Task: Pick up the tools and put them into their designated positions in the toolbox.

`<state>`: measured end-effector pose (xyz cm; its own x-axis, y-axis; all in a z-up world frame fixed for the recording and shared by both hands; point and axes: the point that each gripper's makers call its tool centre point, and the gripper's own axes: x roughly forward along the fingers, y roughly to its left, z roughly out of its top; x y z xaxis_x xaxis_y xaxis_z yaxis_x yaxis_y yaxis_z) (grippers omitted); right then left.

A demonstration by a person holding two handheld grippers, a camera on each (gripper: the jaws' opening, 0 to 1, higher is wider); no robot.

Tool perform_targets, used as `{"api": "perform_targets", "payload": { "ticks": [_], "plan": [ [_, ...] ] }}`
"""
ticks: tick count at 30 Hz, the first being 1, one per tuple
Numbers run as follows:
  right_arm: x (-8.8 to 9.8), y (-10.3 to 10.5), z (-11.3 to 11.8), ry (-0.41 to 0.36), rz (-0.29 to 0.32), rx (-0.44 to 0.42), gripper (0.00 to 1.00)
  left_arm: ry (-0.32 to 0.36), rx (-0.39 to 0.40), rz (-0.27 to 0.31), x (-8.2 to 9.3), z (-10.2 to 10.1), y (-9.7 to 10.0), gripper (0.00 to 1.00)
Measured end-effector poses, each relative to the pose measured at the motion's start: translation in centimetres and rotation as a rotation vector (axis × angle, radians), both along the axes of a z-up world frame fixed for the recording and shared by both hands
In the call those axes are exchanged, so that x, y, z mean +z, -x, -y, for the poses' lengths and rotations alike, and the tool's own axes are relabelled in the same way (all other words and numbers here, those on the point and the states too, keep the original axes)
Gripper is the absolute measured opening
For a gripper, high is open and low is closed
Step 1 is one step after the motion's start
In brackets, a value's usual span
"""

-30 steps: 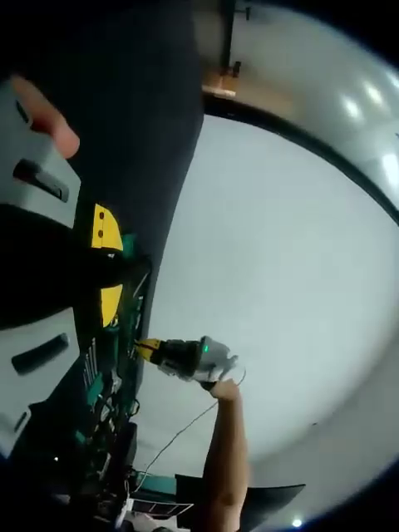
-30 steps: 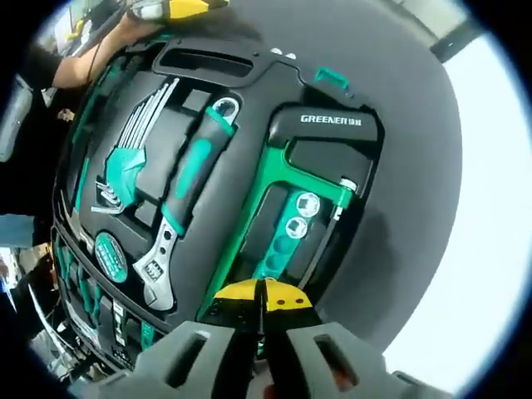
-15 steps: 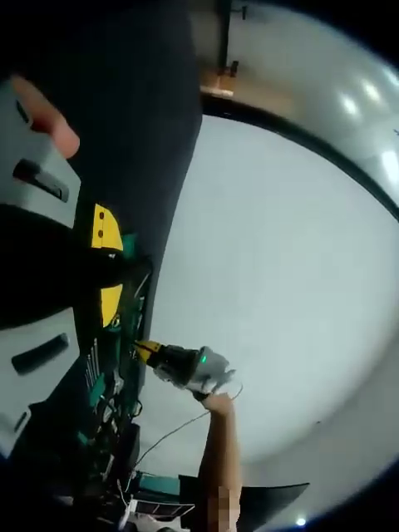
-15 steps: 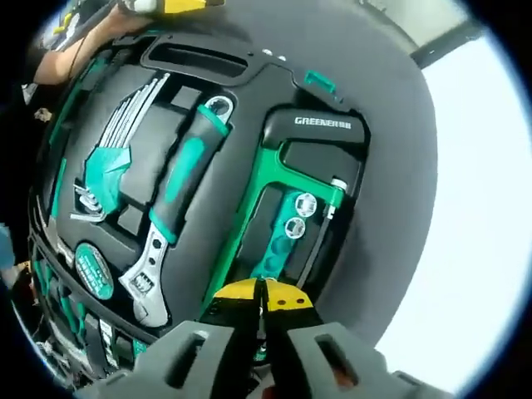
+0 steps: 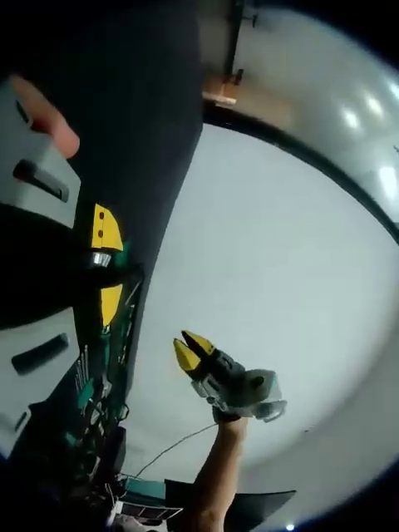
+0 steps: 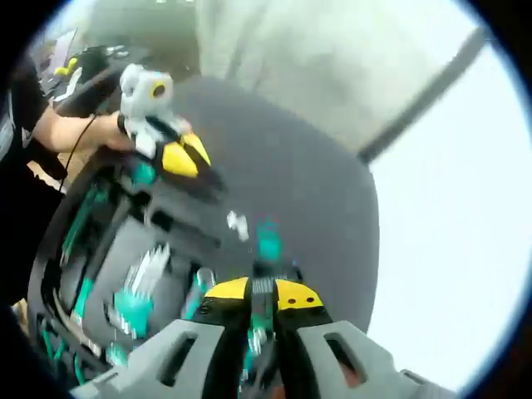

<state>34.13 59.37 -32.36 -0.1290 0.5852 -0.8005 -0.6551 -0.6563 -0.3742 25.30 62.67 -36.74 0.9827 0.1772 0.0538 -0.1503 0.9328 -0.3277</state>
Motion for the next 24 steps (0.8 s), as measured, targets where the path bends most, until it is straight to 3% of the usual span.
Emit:
{"api": "perform_targets", "payload": {
  "ticks": [2,4,7,9,11,13,14,15,16,20,23,24],
  "plan": [
    [-1.8,1.0,-0.8,0.050,0.021,-0.031,0.09,0.012,0.013,0.008,0.1,-0.4,0.2,0.12],
    [-3.4,2.4,-1.6,0.090,-0.033,-0.118,0.09,0.023,0.020,0.011,0.0,-0.5,0.3,0.12],
    [-5.0,3.5,-2.9,0.096,0.047,-0.060,0.09,0.036,0.015,0.016,0.0,-0.6,0.2,0.12],
    [-6.7,4.5,-3.2,0.150,-0.016,-0.134,0.09,0.036,0.015,0.009,-0.1,-0.5,0.2,0.12],
    [-8.1,4.6,-3.4,0.178,-0.023,-0.174,0.09,0.038,0.012,0.017,0.0,-0.5,0.2,0.12],
    [-9.5,3.8,-3.5,0.189,0.043,-0.190,0.10,0.043,0.013,0.021,0.1,-0.5,0.3,0.12],
    [-10.2,3.7,-3.6,0.192,0.045,-0.202,0.10,0.046,0.012,0.026,0.1,-0.5,0.4,0.12],
    [-10.7,3.4,-3.5,0.199,0.031,-0.265,0.10,0.049,0.010,0.030,0.2,-0.4,0.4,0.12],
    [-11.0,3.4,-3.7,0.208,0.018,-0.289,0.10,0.052,0.008,0.034,0.3,-0.4,0.4,0.12],
    [-12.0,3.3,-4.0,0.230,0.067,-0.300,0.08,0.057,0.006,0.041,0.4,-0.4,0.5,0.12],
    [-12.0,4.3,-4.4,0.229,0.070,-0.252,0.09,0.061,0.005,0.045,0.5,-0.4,0.6,0.12],
    [-11.4,5.8,-5.2,0.192,0.022,-0.196,0.08,0.062,0.005,0.046,0.5,-0.4,0.6,0.12]
  ]
}}
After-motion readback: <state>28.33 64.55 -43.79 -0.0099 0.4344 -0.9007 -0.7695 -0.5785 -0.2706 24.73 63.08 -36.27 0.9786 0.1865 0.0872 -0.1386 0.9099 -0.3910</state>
